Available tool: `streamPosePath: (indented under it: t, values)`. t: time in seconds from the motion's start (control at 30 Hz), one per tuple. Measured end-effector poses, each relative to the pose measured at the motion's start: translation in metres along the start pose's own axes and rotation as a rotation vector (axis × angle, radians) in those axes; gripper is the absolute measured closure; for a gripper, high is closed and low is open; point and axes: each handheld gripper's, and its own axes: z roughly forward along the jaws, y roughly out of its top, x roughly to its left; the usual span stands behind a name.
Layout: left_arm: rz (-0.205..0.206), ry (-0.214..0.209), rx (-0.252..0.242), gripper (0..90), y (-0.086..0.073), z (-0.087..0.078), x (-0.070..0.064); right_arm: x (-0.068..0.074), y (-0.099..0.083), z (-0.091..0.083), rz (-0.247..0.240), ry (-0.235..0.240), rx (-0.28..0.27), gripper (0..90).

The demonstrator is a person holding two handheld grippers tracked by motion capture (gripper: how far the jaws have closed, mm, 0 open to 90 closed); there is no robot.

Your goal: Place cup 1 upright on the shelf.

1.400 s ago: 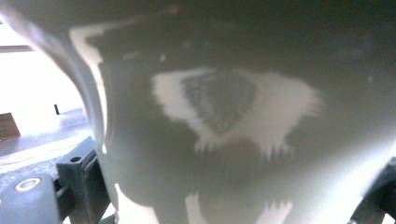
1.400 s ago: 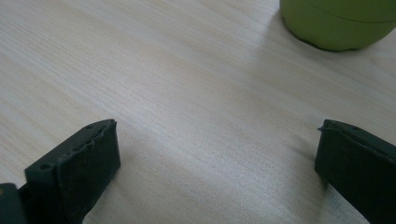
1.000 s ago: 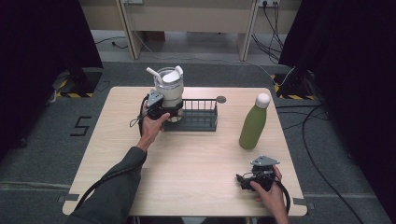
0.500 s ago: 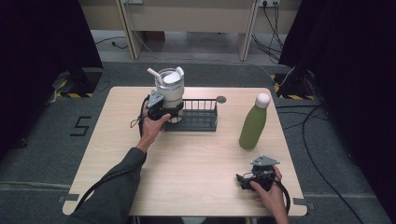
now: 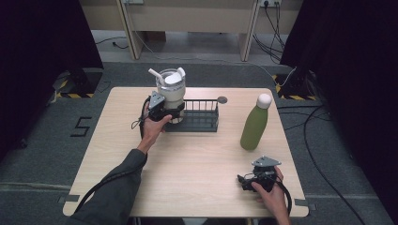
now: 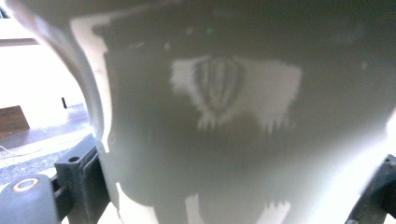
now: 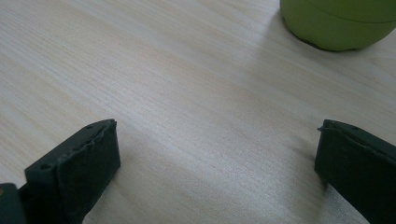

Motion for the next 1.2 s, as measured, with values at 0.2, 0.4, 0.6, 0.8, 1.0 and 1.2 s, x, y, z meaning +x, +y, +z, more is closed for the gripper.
streamPosePath:
  t: [0.2,0.4,0.6,0.8,1.0,1.2]
  values:
    - [-0.050,-0.003,-0.014,9.2,-0.0020,-0.0005,-0.0037,-0.0002,0.0000,0.0001,-0.001,0.001,-0.001,0.5]
    - [-0.047,-0.002,-0.018,9.1,-0.0020,-0.0019,-0.0038,-0.0002,0.0000,0.0001,-0.001,0.001,-0.001,0.5]
    - [-0.047,-0.001,-0.018,9.1,-0.0018,-0.0030,-0.0040,0.0000,0.0000,0.0001,0.000,0.001,-0.001,0.5]
    - [-0.048,0.007,-0.024,9.0,-0.0021,-0.0037,-0.0050,0.0000,0.0000,0.0001,0.000,0.001,-0.001,0.5]
    - [-0.048,0.005,-0.025,9.0,-0.0024,-0.0055,-0.0045,-0.0001,0.0000,0.0001,-0.001,0.002,-0.001,0.5]
    - [-0.047,0.005,-0.025,9.0,-0.0026,-0.0072,-0.0045,-0.0001,0.0000,0.0001,-0.002,0.002,0.000,0.5]
